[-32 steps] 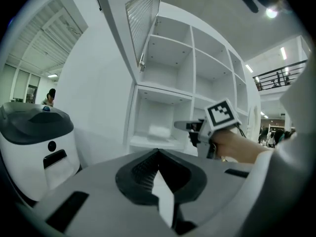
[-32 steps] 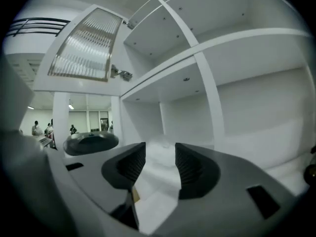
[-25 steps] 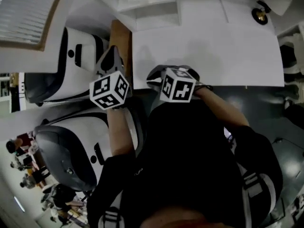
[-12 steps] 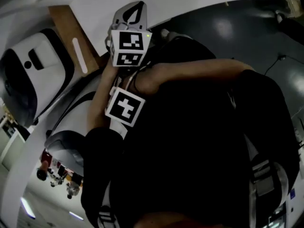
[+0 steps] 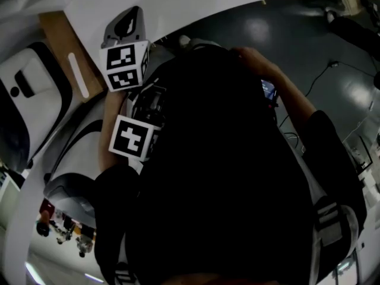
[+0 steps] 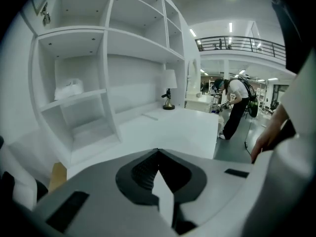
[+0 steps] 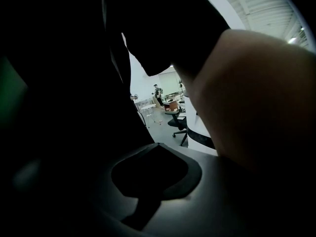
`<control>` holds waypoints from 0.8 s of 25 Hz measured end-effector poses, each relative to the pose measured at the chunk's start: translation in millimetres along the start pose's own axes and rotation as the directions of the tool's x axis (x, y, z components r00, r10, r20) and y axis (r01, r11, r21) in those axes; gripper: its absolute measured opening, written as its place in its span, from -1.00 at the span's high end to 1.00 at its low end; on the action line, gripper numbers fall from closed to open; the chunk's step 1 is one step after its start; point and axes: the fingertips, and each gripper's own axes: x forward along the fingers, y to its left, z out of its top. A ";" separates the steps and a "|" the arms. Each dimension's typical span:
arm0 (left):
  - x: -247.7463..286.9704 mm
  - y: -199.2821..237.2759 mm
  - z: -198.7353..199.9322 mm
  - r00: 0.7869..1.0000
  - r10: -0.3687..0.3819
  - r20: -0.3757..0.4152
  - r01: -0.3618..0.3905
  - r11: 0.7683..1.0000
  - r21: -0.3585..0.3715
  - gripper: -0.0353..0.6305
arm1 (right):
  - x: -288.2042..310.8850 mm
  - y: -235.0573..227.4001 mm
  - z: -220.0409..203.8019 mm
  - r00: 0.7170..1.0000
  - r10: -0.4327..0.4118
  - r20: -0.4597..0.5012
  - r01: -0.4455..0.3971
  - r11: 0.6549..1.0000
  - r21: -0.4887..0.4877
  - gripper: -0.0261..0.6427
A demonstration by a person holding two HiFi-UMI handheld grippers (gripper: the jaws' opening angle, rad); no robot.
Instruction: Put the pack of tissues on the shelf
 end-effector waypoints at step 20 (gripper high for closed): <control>-5.1 5.6 0.4 1.000 0.010 -0.025 -0.009 0.999 0.034 0.87 | -5.1 -2.8 2.2 0.999 -0.041 -0.002 0.041 0.995 -0.088 0.87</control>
